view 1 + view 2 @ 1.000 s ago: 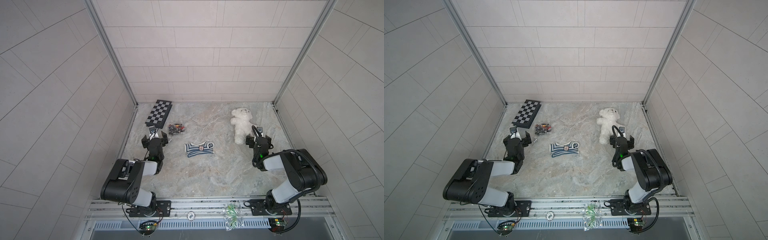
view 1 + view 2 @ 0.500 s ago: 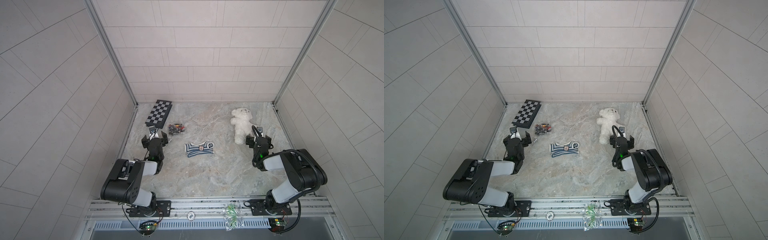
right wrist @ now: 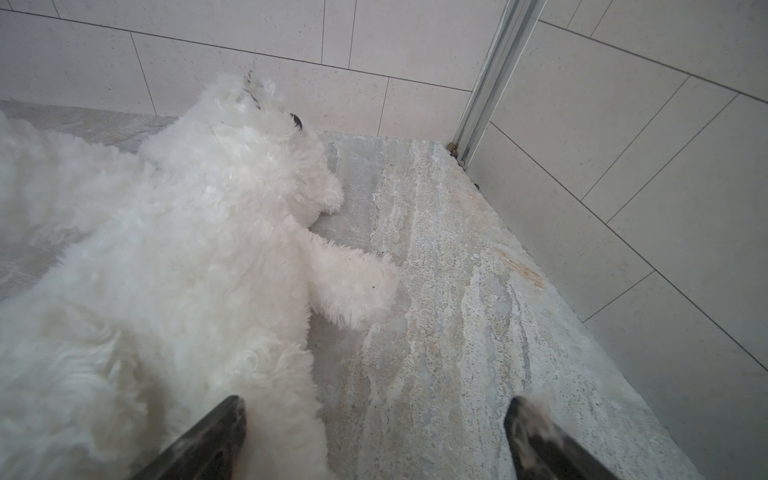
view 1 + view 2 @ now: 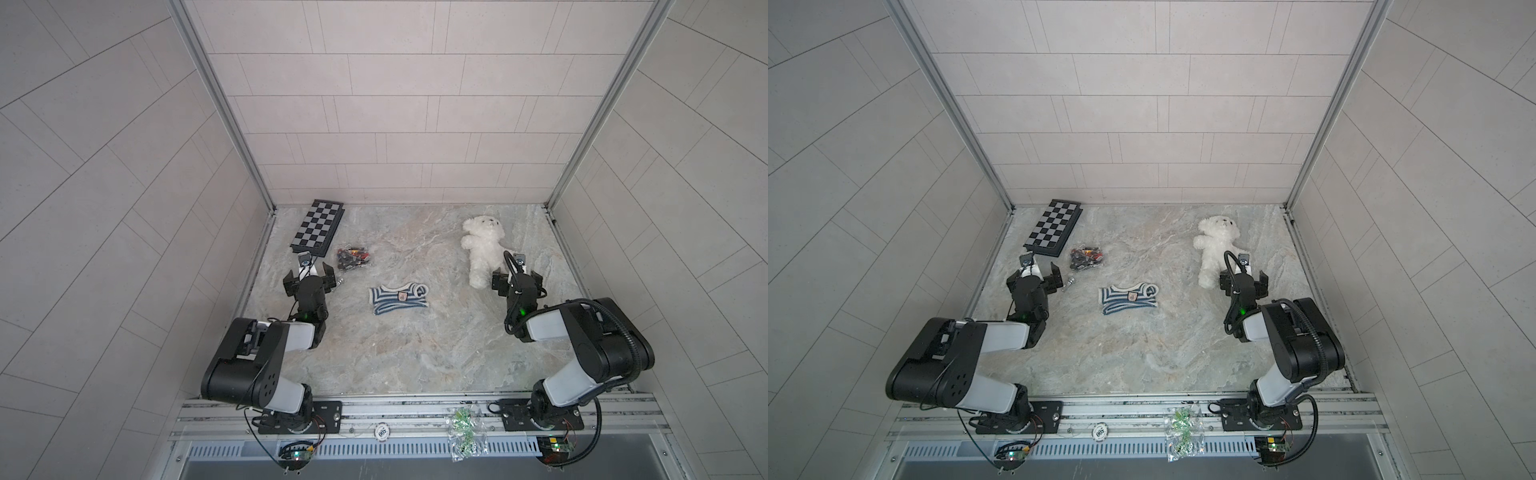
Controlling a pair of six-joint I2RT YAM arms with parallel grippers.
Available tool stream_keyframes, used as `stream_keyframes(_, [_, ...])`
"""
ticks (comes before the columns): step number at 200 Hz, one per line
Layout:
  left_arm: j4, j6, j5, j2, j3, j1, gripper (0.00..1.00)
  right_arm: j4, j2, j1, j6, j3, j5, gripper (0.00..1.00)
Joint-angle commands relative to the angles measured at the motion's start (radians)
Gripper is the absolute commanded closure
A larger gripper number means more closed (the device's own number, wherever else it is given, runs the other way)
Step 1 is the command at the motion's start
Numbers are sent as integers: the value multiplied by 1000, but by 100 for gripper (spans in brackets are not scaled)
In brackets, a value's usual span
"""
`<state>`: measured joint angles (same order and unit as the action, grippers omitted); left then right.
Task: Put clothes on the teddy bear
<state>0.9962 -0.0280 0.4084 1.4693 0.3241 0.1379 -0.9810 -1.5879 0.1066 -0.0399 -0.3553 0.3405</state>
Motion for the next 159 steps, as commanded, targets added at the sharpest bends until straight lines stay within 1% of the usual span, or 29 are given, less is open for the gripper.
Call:
stream_keyframes(1, [3, 6, 9, 3, 13, 4, 0, 4, -4, 5, 14, -16, -3, 0])
stream_keyframes(159, [10, 7, 7, -2, 7, 4, 0, -2, -2, 4, 16, -13, -3, 0])
